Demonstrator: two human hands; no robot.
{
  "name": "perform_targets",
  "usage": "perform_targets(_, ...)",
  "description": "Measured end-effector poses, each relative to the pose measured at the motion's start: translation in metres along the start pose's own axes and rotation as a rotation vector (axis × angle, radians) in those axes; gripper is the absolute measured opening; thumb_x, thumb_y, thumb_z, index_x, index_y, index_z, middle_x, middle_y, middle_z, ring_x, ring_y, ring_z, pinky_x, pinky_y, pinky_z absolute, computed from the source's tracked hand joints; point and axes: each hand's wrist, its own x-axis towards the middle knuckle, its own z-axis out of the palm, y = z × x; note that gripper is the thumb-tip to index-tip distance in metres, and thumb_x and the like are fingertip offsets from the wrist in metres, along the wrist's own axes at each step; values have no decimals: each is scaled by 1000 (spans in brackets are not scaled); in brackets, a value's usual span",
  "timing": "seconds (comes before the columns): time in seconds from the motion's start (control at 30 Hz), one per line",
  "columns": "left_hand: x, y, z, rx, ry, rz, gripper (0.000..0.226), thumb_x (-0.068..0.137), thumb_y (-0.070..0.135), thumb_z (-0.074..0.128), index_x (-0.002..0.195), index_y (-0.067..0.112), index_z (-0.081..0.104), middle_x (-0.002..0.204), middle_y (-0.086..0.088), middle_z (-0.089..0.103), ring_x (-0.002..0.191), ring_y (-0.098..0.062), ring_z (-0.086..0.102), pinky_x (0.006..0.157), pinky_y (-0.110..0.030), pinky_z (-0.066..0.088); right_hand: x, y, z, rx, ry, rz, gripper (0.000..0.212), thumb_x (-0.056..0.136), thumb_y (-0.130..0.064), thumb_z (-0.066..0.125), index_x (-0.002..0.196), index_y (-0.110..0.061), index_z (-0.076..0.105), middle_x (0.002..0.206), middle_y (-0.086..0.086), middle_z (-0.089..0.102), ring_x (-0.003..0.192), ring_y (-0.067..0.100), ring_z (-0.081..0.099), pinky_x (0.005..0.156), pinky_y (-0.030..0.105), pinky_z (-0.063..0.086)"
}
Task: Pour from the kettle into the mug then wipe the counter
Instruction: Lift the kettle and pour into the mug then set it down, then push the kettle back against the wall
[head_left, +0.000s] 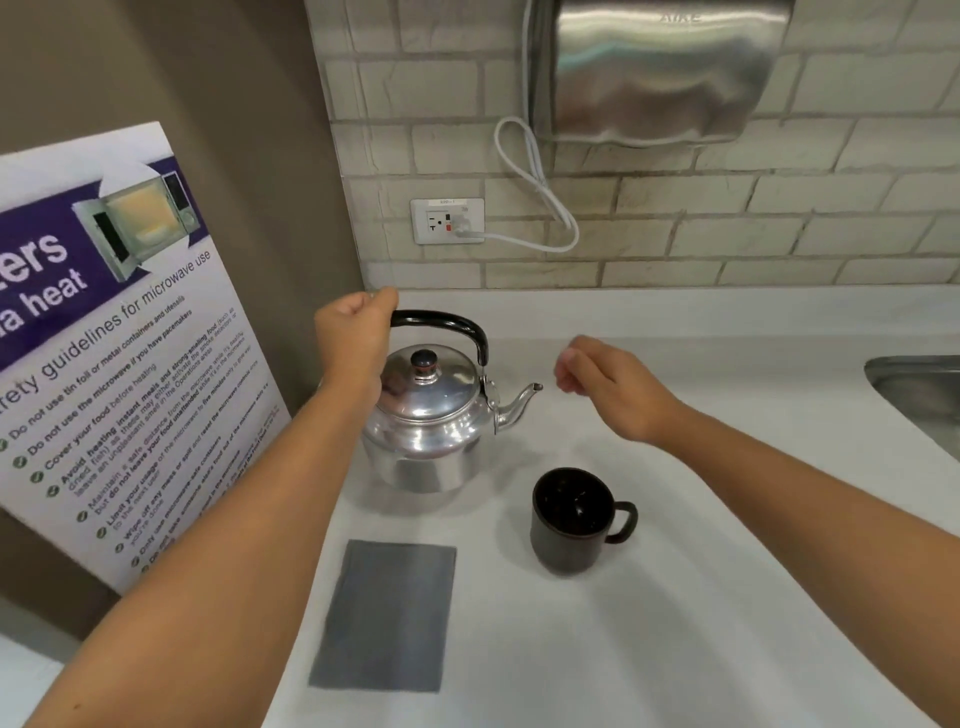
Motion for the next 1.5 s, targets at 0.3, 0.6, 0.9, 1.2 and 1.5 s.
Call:
perform_targets(0.3, 33, -66, 11, 34, -7, -59, 32, 68, 15, 60, 48, 15, 35, 51, -2, 24, 49, -14, 23, 42, -22, 21, 79, -26, 54, -169, -87, -162, 34, 99, -37, 40, 101, -9, 58, 98, 5, 61, 89, 18, 56, 79, 30, 43)
perform_targets(0.6, 48, -99, 15, 58, -6, -44, 42, 72, 14, 58, 44, 21, 27, 44, 11, 19, 48, -10, 20, 43, -22, 22, 94, -5, 85, -287, -127, -216, 30, 98, -41, 40, 99, -14, 53, 87, 3, 57, 76, 23, 56, 71, 40, 49)
perform_targets(0.9, 84, -111, 21, 556, -63, -20, 57, 85, 48, 44, 61, -1, 59, 60, -14, 57, 53, -22, 47, 53, -30, 35, 129, 17, 94, -333, -99, -158, 38, 99, -41, 37, 98, -9, 58, 79, 7, 64, 73, 25, 58, 65, 34, 44)
perform_targets(1.2, 110, -125, 29, 1120, -250, -50, 61, 89, 59, 35, 86, 6, 65, 84, -9, 63, 74, -27, 55, 57, -30, 35, 153, 38, 107, -383, -243, 47, 50, 99, -44, 35, 80, -4, 59, 75, 9, 60, 74, 24, 53, 68, 31, 37)
perform_targets(1.5, 110, -130, 29, 1191, -345, -101, 49, 89, 57, 40, 85, 10, 51, 82, -6, 53, 57, -19, 44, 46, -27, 29, 155, 41, 113, -393, -288, 165, 50, 99, -42, 38, 57, -13, 41, 59, 4, 47, 61, 19, 44, 56, 30, 34)
